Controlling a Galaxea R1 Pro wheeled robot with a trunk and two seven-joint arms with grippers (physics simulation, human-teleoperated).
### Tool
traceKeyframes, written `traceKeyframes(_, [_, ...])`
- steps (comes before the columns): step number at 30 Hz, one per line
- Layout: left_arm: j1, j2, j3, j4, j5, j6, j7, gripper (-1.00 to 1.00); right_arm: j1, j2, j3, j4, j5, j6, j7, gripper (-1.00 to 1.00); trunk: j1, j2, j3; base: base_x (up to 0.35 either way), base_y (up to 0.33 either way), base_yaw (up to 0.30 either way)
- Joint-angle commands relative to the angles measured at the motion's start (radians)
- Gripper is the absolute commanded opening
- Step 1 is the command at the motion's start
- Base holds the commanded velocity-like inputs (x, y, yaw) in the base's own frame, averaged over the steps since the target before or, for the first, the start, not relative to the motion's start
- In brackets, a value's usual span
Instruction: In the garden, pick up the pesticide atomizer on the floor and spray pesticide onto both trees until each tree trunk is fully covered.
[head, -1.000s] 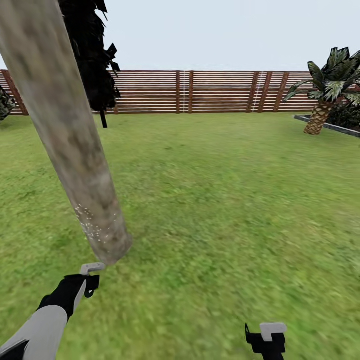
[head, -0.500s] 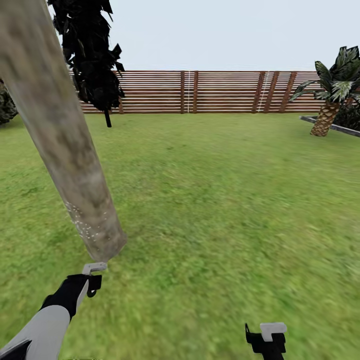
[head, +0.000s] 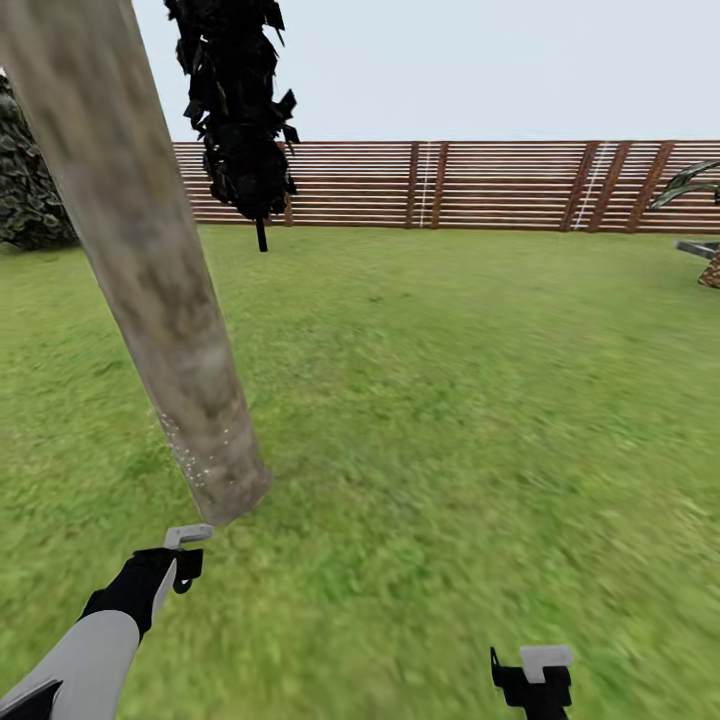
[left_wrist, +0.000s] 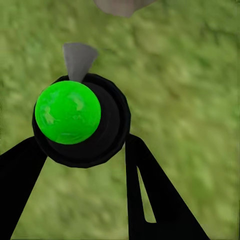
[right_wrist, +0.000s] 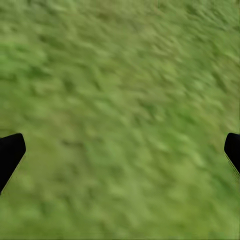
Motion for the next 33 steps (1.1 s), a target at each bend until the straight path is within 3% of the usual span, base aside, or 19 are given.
traceKeyframes(1, [-0.001,-0.001,0.007,-0.002,-0.009,0.004,-0.005,-1.00,-0.001,0.000,-0.005,0.002,0.011,-0.003,-0.005,1.00,0.000,0.000,-0.001,0.173,-0.227,0.277])
traceKeyframes(15, [-0.001,0.000,0.008,-0.002,-0.009,0.004,0.002,-1.00,-0.001,0.000,-0.005,0.001,0.011,-0.003,-0.005,1.00,0.000,0.000,-0.001,0.156,-0.237,0.269])
traceKeyframes(33, [-0.001,0.000,0.008,-0.002,-0.009,0.002,0.019,-1.00,-0.001,-0.001,-0.006,0.002,0.011,-0.003,-0.005,1.00,0.000,0.000,-0.001,0.102,-0.260,0.013])
